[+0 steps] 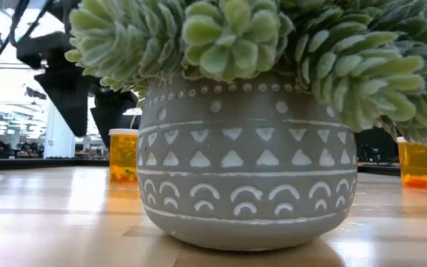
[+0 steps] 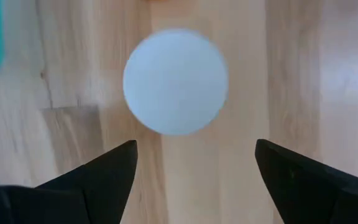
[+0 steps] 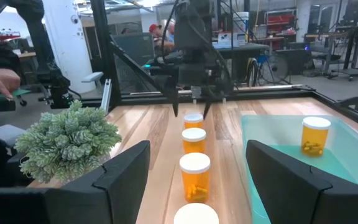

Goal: Pick and place pill bottles into a basket
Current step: Put the orange pill bottle into the green bin

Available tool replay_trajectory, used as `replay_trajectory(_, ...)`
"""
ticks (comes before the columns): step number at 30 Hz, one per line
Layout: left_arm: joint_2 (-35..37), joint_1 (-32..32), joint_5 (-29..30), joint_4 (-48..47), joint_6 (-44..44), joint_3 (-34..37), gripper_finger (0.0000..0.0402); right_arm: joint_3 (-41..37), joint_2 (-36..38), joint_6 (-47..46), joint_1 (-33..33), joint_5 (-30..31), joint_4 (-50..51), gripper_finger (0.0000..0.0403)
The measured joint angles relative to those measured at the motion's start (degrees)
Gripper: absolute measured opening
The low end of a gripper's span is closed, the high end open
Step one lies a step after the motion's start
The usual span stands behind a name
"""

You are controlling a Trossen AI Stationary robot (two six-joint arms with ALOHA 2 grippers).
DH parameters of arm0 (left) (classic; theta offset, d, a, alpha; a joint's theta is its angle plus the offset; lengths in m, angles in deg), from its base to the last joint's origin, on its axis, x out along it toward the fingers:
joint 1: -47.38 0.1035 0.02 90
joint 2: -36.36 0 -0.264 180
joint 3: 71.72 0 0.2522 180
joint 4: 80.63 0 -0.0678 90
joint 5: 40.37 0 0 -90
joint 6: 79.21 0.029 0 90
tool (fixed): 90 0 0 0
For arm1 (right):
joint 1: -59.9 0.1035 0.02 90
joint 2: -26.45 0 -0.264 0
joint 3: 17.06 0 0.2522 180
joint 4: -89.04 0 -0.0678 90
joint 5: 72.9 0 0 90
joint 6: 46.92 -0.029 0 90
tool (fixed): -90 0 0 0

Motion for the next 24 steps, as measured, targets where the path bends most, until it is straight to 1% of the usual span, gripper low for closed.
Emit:
replay_trajectory(2, -1.4, 0.0, 1.2, -0.1, 0.2, -0.4, 0.0316, 0.0, 0.0, 0.0, 0.0, 0.0, 0.0, 0.0260)
replay_trajectory(5, -1.8, 0.0, 5.5, 0.2, 0.7, -0.8, 0.0316, 0.0, 0.0, 0.0, 0.0, 0.0, 0.0, 0.0260)
replay_trajectory(7, -1.9, 0.1, 6.4, 1.1, 1.3, -1.1, 0.0316, 0.0, 0.0, 0.0, 0.0, 0.0, 0.0, 0.0260)
replay_trajectory(18, -1.9, 0.1, 3.2, 7.8, 1.6, -1.4, 0.0316, 0.0, 0.0, 0.0, 0.0, 0.0, 0.0, 0.0260)
replay_trajectory(24, -2.1, 0.1, 2.9, 8.8, 1.6, -1.4, 0.0316, 0.0, 0.0, 0.0, 0.0, 0.0, 0.0, 0.0260)
